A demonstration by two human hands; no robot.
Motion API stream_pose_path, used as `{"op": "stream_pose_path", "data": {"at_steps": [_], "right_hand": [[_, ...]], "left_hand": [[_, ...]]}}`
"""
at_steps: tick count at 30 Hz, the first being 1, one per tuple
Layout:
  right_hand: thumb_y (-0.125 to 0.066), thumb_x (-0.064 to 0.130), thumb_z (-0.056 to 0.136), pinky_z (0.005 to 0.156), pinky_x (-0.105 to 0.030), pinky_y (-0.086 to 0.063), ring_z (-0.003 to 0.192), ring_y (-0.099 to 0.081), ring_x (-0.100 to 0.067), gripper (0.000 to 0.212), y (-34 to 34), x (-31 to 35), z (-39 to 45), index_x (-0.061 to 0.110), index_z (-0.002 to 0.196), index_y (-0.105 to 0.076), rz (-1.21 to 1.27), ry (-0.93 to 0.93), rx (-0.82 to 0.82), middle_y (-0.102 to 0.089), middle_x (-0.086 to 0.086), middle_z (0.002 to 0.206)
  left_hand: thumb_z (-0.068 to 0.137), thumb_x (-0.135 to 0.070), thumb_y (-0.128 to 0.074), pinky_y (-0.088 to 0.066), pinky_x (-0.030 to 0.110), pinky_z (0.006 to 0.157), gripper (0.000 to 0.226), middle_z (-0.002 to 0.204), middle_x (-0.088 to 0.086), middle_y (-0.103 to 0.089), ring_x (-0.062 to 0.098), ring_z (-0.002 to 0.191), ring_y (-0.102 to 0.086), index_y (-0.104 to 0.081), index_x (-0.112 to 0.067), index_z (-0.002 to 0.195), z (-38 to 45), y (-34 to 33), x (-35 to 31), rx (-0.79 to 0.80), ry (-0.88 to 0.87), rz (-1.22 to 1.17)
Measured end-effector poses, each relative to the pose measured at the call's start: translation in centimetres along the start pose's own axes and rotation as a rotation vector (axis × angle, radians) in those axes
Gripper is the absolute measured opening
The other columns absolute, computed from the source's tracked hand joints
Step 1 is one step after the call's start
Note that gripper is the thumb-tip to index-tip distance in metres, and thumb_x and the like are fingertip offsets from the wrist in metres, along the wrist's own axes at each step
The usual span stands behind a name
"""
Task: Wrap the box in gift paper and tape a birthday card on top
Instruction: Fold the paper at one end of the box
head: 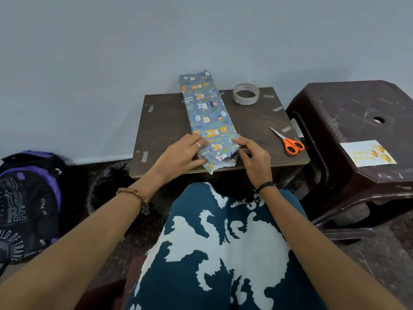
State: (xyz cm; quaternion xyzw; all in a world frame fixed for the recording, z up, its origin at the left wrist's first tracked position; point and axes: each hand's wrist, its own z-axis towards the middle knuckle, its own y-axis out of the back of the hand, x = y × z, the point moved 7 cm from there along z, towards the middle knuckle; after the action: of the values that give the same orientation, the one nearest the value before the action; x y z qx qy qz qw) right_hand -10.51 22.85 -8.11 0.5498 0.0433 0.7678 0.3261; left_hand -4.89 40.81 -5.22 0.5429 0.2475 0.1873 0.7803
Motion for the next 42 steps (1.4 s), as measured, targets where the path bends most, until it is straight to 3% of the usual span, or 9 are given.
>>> {"op": "stream_pose_path", "data": {"at_steps": [4, 9, 12, 17, 22, 28, 31, 37, 42], "right_hand": [[-0.054, -0.008, 0.085, 0.087, -0.027, -0.052, 0.101, -0.064, -0.016, 0.04, 0.0, -0.3, 0.1, 0.015, 0.116, -0.064, -0.021, -0.006, 0.027, -0.065, -0.005, 0.119], [-0.058, -0.01, 0.083, 0.09, -0.01, -0.046, 0.107, -0.053, 0.004, 0.04, -0.3, 0.0, 0.1, 0.015, 0.114, -0.061, -0.013, 0.028, 0.079, -0.058, -0.005, 0.127], [-0.061, -0.006, 0.082, 0.087, -0.016, -0.048, 0.101, -0.053, 0.003, 0.035, -0.3, 0.4, 0.2, 0.015, 0.111, -0.061, -0.075, 0.046, 0.043, -0.061, -0.002, 0.121], [-0.066, 0.003, 0.082, 0.079, -0.023, -0.051, 0.093, -0.058, -0.001, 0.03, -0.2, 0.5, 0.3, 0.017, 0.107, -0.063, -0.134, 0.053, 0.002, -0.064, 0.002, 0.11], [-0.068, 0.005, 0.081, 0.074, -0.025, -0.053, 0.089, -0.059, -0.002, 0.027, -0.1, 0.8, 0.4, 0.017, 0.104, -0.065, -0.167, 0.072, -0.025, -0.067, 0.001, 0.105], [-0.066, 0.006, 0.081, 0.067, -0.029, -0.056, 0.092, -0.061, -0.011, 0.022, -0.2, 1.2, 0.5, 0.013, 0.102, -0.066, -0.221, 0.186, -0.045, -0.059, 0.001, 0.117], [-0.063, 0.003, 0.083, 0.066, -0.032, -0.056, 0.091, -0.058, -0.01, 0.019, -0.2, 1.4, 0.5, 0.01, 0.101, -0.065, -0.269, 0.224, -0.051, -0.058, -0.002, 0.114], [-0.052, 0.005, 0.085, 0.062, -0.039, -0.055, 0.097, -0.062, -0.023, 0.015, -0.5, 1.6, 0.4, 0.01, 0.097, -0.061, -0.308, 0.259, -0.041, -0.058, -0.006, 0.101], [-0.053, -0.005, 0.085, 0.063, -0.038, -0.056, 0.103, -0.06, -0.021, 0.015, -0.6, 1.9, 0.3, 0.009, 0.089, -0.058, -0.31, 0.254, -0.029, -0.055, -0.007, 0.098]], "left_hand": [[0.082, -0.022, -0.067, -0.044, 0.028, 0.081, 0.04, 0.11, 0.006, -0.058, 0.022, 0.094, -0.054, -0.058, -0.005, 0.117, 0.0, 0.5, -0.1, -0.031, 0.015, -0.021], [0.076, -0.016, -0.068, -0.044, 0.026, 0.073, 0.036, 0.106, 0.004, -0.057, 0.013, 0.09, -0.041, -0.057, -0.006, 0.108, -0.1, 0.3, -0.9, -0.105, 0.056, 0.062], [0.075, -0.017, -0.06, -0.038, 0.027, 0.073, 0.032, 0.101, 0.009, -0.056, 0.016, 0.086, -0.038, -0.054, -0.005, 0.105, 0.0, 0.0, -1.2, -0.134, 0.016, 0.117], [0.074, -0.026, -0.048, -0.045, 0.034, 0.063, 0.032, 0.093, 0.009, -0.054, 0.019, 0.08, -0.035, -0.041, -0.012, 0.103, 0.4, -0.5, -1.1, -0.152, -0.017, 0.236], [0.08, -0.029, -0.042, -0.031, 0.031, 0.079, 0.025, 0.092, 0.006, -0.055, 0.019, 0.085, -0.038, -0.043, -0.014, 0.1, 0.0, -0.7, -0.9, -0.234, -0.005, 0.282], [0.086, -0.008, -0.048, -0.035, 0.039, 0.097, 0.011, 0.088, 0.009, -0.058, 0.022, 0.087, -0.046, -0.048, -0.009, 0.097, -0.5, -1.1, -2.3, -0.348, -0.203, 0.261], [0.089, -0.006, -0.039, -0.037, 0.038, 0.096, 0.013, 0.09, 0.01, -0.061, 0.024, 0.086, -0.051, -0.047, -0.01, 0.099, -0.7, -1.3, -2.6, -0.361, -0.214, 0.244], [0.091, -0.007, -0.042, -0.038, 0.039, 0.092, 0.013, 0.087, 0.008, -0.059, 0.022, 0.085, -0.046, -0.049, -0.016, 0.096, -0.7, -1.2, -2.6, -0.418, -0.24, 0.233], [0.087, -0.005, -0.044, -0.037, 0.036, 0.086, 0.014, 0.086, 0.01, -0.059, 0.025, 0.084, -0.043, -0.049, -0.015, 0.096, -0.5, -1.1, -2.5, -0.398, -0.231, 0.205]]}}
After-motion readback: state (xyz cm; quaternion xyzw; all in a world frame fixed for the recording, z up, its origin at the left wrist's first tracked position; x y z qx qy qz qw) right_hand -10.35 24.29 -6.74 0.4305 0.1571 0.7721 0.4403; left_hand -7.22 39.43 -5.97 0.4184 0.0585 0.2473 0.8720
